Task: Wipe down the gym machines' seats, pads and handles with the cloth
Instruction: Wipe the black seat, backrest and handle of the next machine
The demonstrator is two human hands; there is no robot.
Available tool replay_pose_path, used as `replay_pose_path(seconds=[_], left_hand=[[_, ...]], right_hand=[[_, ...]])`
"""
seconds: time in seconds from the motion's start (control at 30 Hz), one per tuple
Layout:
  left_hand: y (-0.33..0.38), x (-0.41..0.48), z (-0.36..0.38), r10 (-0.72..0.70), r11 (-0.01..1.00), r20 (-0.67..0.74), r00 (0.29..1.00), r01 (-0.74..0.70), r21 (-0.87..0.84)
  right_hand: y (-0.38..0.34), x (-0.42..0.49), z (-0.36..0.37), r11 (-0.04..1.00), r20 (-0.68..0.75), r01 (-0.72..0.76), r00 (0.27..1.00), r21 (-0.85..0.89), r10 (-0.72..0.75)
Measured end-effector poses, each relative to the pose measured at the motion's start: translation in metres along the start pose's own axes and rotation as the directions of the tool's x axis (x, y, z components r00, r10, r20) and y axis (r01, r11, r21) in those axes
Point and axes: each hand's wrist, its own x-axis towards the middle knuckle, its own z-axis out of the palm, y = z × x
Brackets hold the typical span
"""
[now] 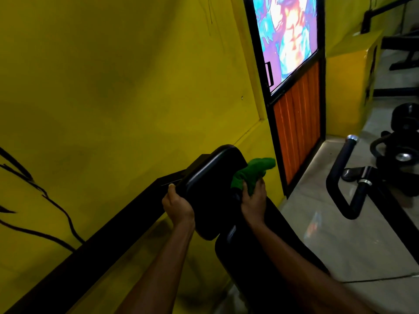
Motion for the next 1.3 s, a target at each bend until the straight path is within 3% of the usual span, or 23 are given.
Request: replay_pose_path(seconds=[0.1,0.23,0.3,0.47,0.57,0.67,0.8,0.87,0.97,1.07,1.2,1.27,1.3], left_hand=[[0.000,-0.002,0.000,-0.014,1.000,-0.020,1.000,0.013,-0.013],[0.001,-0.003,0.003,-0.011,1.000,-0.050,0.999,0.010,-0.019],[0.001,-0.004,0.001,-0.029,0.999,-0.033,0.999,0.028,-0.032],[0.000,-0.002,-0.001,-0.025,0.999,-0.003,1.000,0.025,-0.032],[-0.005,0.004,-0.002,-0.081,0.997,0.002,0.997,0.081,-0.020],[-0.009,0.010,-0.002,-0.098,0.995,0.009,0.995,0.098,-0.014],[-0.004,0.012,-0.012,-0.146,0.989,0.104,0.984,0.141,0.054],[0.003,0.012,-0.019,-0.189,0.979,0.216,0.958,0.166,0.120],[0.011,0.017,-0.044,-0.322,0.947,0.367,0.873,0.292,0.136],[0.007,0.022,-0.069,-0.321,0.918,0.509,0.798,0.394,-0.038],[0.002,0.004,-0.074,-0.298,0.848,0.533,0.792,0.476,-0.234],[-0.001,-0.003,-0.072,-0.300,0.864,0.495,0.816,0.452,-0.222],[-0.001,-0.004,-0.071,-0.303,0.880,0.471,0.828,0.433,-0.196]], right_hand=[[-0.007,-0.062,0.016,0.998,-0.069,-0.053,0.996,-0.016,0.052],[0.001,-0.136,0.023,0.999,0.078,0.039,0.996,-0.024,-0.037],[-0.002,-0.110,0.019,0.999,0.088,0.014,0.996,-0.029,-0.011],[-0.023,-0.020,0.007,0.985,-0.055,-0.164,0.985,-0.045,0.162],[-0.024,-0.028,0.014,0.982,-0.079,-0.189,0.979,0.007,0.189],[-0.014,-0.091,0.019,1.000,0.035,-0.014,0.999,0.002,0.014],[0.001,-0.133,0.014,0.968,0.212,0.247,0.948,-0.028,-0.236],[-0.007,-0.127,0.015,0.920,0.272,0.382,0.898,-0.090,-0.347],[-0.042,-0.111,0.016,0.731,0.345,0.675,0.713,-0.102,-0.610],[-0.087,-0.081,0.019,0.583,0.344,0.808,0.573,-0.087,-0.743],[-0.129,-0.045,0.036,0.343,0.428,0.930,0.365,-0.130,-0.827],[-0.148,-0.036,0.041,0.339,0.486,0.929,0.367,-0.148,-0.793],[-0.158,-0.033,0.043,0.376,0.511,0.913,0.400,-0.155,-0.761]])
